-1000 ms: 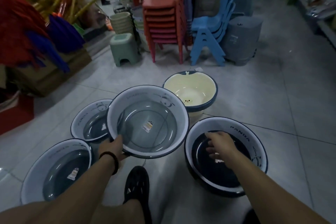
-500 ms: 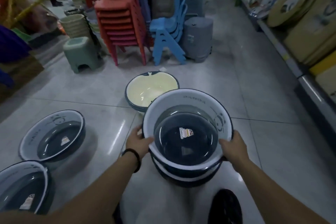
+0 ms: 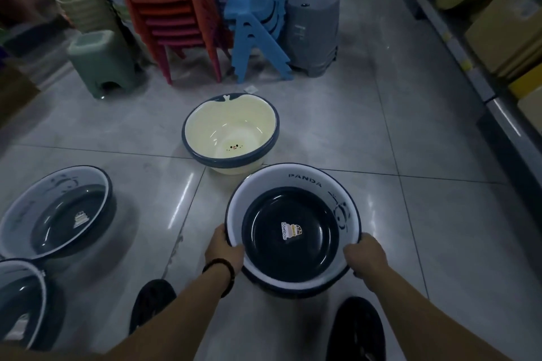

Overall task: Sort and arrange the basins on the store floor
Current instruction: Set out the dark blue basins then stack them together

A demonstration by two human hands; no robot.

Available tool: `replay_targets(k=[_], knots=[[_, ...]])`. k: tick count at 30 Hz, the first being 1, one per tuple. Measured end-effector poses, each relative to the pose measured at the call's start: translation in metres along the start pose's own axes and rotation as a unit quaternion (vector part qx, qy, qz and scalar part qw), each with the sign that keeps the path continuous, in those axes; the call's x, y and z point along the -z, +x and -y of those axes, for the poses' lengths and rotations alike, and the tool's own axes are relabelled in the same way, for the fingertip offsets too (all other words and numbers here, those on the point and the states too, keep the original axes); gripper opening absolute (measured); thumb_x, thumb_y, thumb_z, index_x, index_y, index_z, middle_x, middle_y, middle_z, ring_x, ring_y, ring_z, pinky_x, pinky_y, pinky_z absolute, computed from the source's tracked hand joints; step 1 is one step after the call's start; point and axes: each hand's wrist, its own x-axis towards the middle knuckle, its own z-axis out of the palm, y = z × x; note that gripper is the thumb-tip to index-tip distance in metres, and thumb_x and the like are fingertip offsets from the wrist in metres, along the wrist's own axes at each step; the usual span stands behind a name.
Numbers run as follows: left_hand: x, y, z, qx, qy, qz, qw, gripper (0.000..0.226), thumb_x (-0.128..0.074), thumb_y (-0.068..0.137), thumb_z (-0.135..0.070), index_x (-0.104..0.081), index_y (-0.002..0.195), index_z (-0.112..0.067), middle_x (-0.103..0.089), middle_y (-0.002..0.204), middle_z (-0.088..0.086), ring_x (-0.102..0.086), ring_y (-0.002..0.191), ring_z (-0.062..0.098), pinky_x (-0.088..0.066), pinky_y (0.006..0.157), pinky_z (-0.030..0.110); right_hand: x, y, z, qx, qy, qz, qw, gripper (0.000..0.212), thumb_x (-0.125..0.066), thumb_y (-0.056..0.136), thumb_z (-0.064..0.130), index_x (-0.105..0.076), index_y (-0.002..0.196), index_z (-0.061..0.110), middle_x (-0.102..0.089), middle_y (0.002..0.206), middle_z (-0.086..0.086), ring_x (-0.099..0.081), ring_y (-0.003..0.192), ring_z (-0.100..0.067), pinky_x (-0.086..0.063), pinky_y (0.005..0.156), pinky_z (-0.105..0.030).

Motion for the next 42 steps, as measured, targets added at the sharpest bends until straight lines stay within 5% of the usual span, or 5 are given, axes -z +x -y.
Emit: replay_targets(k=[12,19,27,37,42], knots=[[0.028,0.042,0.004,0.099,0.084,0.157,0.979,0.068,-0.066,0.094,-0.022,-0.034,0.154,-0.017,-0.054,0.131,0.002,-0.057,0.115,0.029,-0.060,0.085,0.048,-0.035,-0.011,0.030,-0.037,-0.165,-0.067,0.983,0.081,-0.074,0.084,0.024,-0.030,0.148,0.001,-0.043,0.140,-0.026,-0.051,0.124,-0.040,-0.050,0.100,-0.049],[0.179,0.072,-0.046,0.108,0.433,0.250,0.859,0.046,-0.060,0.096,-0.046,-0.057,0.138,-0.026,-0.060,0.122,0.003,-0.069,0.102,0.023,-0.061,0.085,0.043,-0.124,-0.069,0.130,0.153,-0.182,0.031,0.971,0.056,-0.059,0.092,0.028,-0.045,0.140,0.005,-0.047,0.142,-0.024,-0.052,0.126,-0.043,-0.047,0.107,-0.048],[0.338,0.124,-0.010,-0.030,0.501,0.020,0.865,0.024,-0.056,0.095,-0.041,-0.065,0.109,-0.024,-0.062,0.132,0.006,-0.058,0.118,0.031,-0.045,0.102,0.038,-0.266,-0.139,0.201,0.221,-0.171,0.285,0.917,0.053,-0.064,0.099,0.037,-0.051,0.145,0.013,-0.058,0.140,-0.010,-0.060,0.116,-0.023,-0.042,0.085,-0.024],[0.344,0.255,0.175,0.154,0.444,-0.022,0.882,0.095,-0.059,0.094,-0.047,0.000,0.162,-0.016,0.004,0.170,0.007,0.000,0.155,0.039,-0.017,0.124,0.051,-0.368,-0.085,0.233,0.253,-0.267,0.326,0.871,0.053,-0.060,0.100,0.042,-0.048,0.147,0.021,-0.059,0.135,-0.004,-0.059,0.111,-0.016,-0.044,0.087,-0.027],[0.334,0.281,0.190,0.157,0.421,-0.036,0.893,0.094,-0.065,0.089,-0.043,-0.008,0.161,-0.024,-0.033,0.161,0.006,-0.032,0.148,0.030,-0.021,0.119,0.058,-0.398,-0.072,0.221,0.219,-0.278,0.372,0.858,0.053,-0.061,0.101,0.041,-0.048,0.147,0.020,-0.058,0.139,-0.008,-0.061,0.115,-0.020,-0.048,0.095,-0.030]])
